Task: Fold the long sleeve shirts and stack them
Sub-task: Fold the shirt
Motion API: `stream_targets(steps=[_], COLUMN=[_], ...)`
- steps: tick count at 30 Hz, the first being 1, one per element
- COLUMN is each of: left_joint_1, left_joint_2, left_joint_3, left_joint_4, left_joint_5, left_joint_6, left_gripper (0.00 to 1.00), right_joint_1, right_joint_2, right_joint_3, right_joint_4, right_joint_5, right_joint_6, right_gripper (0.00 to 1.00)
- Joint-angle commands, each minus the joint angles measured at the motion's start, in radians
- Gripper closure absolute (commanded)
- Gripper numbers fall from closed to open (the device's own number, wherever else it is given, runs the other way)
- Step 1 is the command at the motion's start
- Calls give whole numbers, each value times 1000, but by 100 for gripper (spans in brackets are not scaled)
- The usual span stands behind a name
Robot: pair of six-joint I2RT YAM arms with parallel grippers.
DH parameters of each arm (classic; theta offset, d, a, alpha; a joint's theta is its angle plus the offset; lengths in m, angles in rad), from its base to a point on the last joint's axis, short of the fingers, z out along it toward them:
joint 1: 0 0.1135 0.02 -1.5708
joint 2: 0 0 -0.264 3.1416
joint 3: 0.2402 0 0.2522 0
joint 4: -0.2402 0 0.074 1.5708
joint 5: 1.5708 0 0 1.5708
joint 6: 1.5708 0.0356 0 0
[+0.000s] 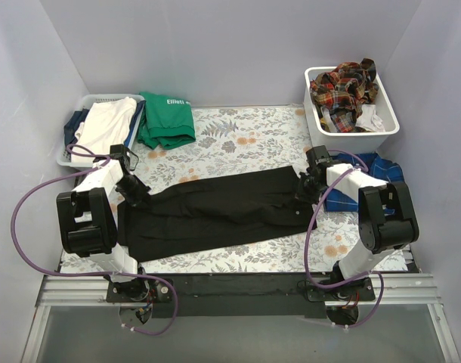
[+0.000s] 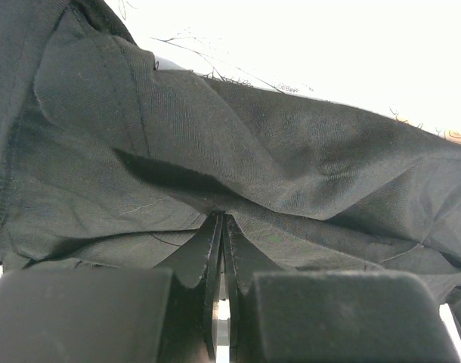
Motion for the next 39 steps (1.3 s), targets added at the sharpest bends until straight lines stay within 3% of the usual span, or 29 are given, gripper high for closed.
stream_targets(steps=[1, 11, 20, 22, 23, 26, 32, 39], left_joint_1=[4, 4, 4, 4, 2, 2, 4, 9], left_joint_2=[-13, 1, 6, 7, 9, 15, -5, 0], left_joint_3=[6, 2, 12, 17, 20, 29, 54, 95], left_joint_4=[14, 26, 26, 28, 29, 29, 6, -7], left_joint_5=[12, 9, 15, 17, 18, 20, -34, -67], left_joint_6=[7, 10, 7, 7, 7, 7, 15, 21], left_gripper=[100, 100, 100, 100, 100, 100, 100, 100], right_joint_1=[2, 7, 7, 5, 5, 7, 11, 70], right_joint_2=[-61, -329, -253, -196, -178, -103, -182, -92], right_joint_3=[27, 64, 127, 141, 144, 196, 228, 263], right_joint_4=[9, 24, 50, 44, 46, 23, 96, 81], right_joint_5=[9, 66, 15, 12, 23, 52, 64, -98], right_joint_6=[-14, -56, -47, -45, -45, -43, -37, -115], right_gripper=[99, 99, 99, 90, 70, 46, 34, 35])
